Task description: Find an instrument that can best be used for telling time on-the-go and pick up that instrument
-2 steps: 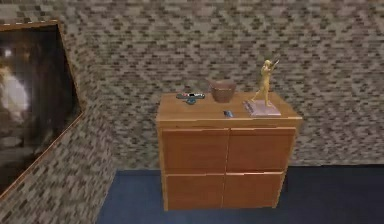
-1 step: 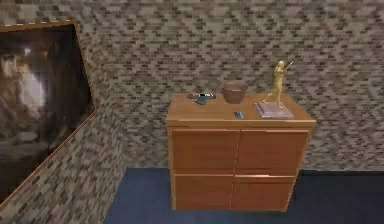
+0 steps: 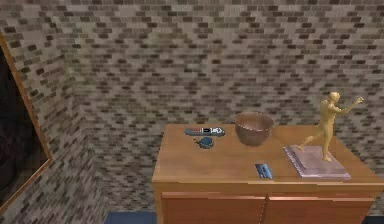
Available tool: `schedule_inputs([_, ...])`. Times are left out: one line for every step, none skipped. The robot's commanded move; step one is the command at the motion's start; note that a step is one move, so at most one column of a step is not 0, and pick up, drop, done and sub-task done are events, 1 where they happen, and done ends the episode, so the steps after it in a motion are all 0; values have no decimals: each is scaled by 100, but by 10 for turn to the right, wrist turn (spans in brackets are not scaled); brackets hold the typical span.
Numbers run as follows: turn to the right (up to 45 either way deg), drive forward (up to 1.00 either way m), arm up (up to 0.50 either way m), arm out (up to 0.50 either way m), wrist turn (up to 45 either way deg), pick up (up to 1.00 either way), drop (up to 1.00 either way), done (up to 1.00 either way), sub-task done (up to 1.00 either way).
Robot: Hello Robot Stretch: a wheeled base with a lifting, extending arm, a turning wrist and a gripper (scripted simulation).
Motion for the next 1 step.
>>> schedule_inputs([-450, 0, 0, 0, 0, 0, 0, 0, 0])
